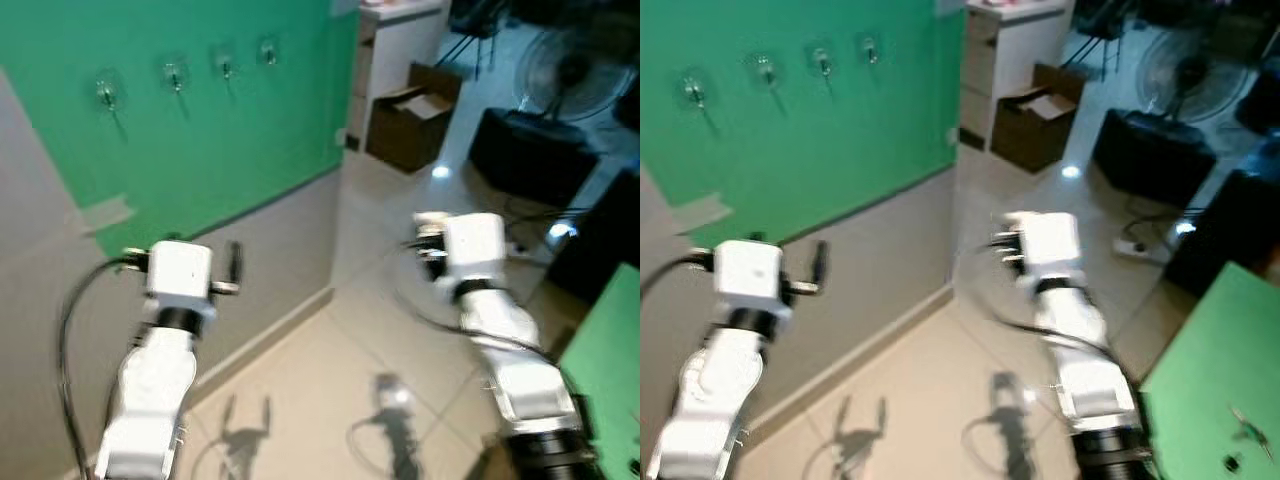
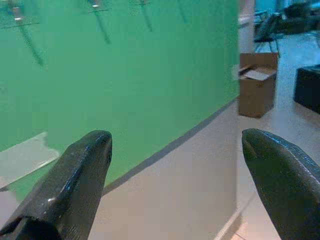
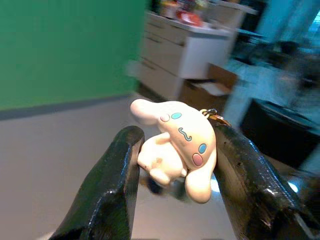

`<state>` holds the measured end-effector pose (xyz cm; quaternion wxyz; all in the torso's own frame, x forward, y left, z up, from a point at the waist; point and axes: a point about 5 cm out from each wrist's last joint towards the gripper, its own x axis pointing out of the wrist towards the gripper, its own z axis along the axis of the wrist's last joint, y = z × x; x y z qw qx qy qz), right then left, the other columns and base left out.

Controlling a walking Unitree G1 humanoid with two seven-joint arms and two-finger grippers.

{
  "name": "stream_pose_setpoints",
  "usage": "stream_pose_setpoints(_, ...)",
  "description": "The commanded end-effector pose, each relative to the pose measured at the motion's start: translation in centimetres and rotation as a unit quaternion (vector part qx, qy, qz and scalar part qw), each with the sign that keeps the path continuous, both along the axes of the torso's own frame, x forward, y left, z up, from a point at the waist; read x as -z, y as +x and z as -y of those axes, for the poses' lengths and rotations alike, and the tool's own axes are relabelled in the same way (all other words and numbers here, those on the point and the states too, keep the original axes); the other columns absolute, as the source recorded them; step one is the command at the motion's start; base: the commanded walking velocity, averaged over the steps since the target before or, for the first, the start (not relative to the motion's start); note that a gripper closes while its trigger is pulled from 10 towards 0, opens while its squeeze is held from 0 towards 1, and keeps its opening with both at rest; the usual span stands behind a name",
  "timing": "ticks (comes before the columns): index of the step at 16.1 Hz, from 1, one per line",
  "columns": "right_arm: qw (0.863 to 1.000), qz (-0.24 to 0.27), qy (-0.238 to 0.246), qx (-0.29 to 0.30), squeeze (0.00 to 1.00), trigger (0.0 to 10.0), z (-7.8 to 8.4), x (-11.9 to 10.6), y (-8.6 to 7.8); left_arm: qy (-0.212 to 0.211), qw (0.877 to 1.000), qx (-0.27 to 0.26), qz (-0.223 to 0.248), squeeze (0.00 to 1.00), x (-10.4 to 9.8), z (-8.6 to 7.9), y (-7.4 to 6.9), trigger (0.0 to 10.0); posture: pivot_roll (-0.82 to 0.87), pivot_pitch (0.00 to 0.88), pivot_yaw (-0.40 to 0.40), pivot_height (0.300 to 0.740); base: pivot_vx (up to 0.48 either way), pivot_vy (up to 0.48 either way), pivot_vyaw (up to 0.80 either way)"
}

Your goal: Hang keys on a hook

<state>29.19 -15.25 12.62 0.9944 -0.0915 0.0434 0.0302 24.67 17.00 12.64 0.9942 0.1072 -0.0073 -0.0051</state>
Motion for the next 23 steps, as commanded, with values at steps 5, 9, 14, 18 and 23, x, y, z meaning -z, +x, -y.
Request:
stream_pose_setpoints(5, 0.997, 0.029, 0.036, -0.069, 0.0, 10.0, -2.5, -1.1, 0.3, 0.028, 0.999, -0.017, 0.008, 0.0, -0.7, -1.6, -0.8, 10.0, 0.07, 0.0, -0.056, 0.74, 0.331, 0.0, 0.64)
stream_pose_setpoints(9, 0.995, 0.023, 0.066, -0.065, 0.0, 10.0, -3.2, -0.4, -0.4, 0.043, 0.999, -0.004, 0.008, 0.0, -1.3, -2.0, -1.2, 10.0, 0.1, 0.0, -0.018, 0.74, 0.333, 0.0, 0.8)
stream_pose_setpoints(14, 0.995, 0.037, 0.079, -0.037, 0.0, 10.0, -2.5, -0.7, -0.7, 0.06, 0.998, 0.01, -0.001, 0.0, -1.8, -2.6, -1.5, 10.0, 0.12, 0.0, 0.03, 0.74, 0.325, 0.0, 0.64)
stream_pose_setpoints(18, 0.994, 0.075, 0.07, -0.035, 0.0, 10.0, -1.0, -2.8, -0.3, 0.033, 0.999, 0.026, 0.01, 0.0, -1.9, -1.5, -1.8, 10.0, 0.1, 0.0, -0.018, 0.74, 0.147, 0.0, 0.0)
stream_pose_setpoints(23, 0.99, 0.111, 0.083, -0.036, 0.0, 10.0, -0.4, -5.7, 0.7, 0.017, 0.998, 0.063, 0.022, 0.0, -1.9, 0.0, -1.7, 10.0, 0.08, 0.0, -0.044, 0.74, 0.0, 0.0, 0.0)
